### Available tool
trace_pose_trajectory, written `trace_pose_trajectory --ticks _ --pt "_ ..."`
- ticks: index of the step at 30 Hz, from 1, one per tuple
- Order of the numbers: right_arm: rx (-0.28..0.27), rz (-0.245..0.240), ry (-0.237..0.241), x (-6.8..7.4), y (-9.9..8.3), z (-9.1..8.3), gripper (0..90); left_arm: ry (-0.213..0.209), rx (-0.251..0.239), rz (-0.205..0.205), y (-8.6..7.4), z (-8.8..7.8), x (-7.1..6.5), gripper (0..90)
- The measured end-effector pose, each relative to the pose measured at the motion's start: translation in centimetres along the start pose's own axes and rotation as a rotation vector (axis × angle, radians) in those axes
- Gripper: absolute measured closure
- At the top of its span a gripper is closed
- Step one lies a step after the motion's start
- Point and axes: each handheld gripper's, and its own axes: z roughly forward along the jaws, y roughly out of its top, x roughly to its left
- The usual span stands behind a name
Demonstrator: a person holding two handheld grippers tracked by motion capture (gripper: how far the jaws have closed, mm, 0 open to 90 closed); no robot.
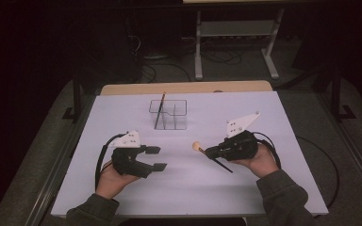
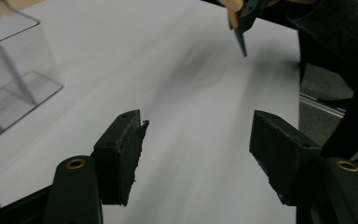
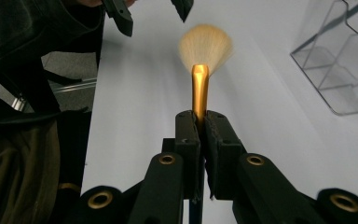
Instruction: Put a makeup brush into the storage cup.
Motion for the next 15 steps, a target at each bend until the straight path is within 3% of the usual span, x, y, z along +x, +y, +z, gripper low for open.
trace_pose_trajectory --ticks 7,15 --pt "-0.007 -0.018 0.028 0.4 0.5 1.2 83.6 -0.046 0.017 0.021 1.1 1.4 -0.6 36.6" --pt "-0.009 -0.038 0.044 0.5 0.9 2.2 83.5 -0.057 0.03 0.045 2.0 1.9 -0.8 39.1"
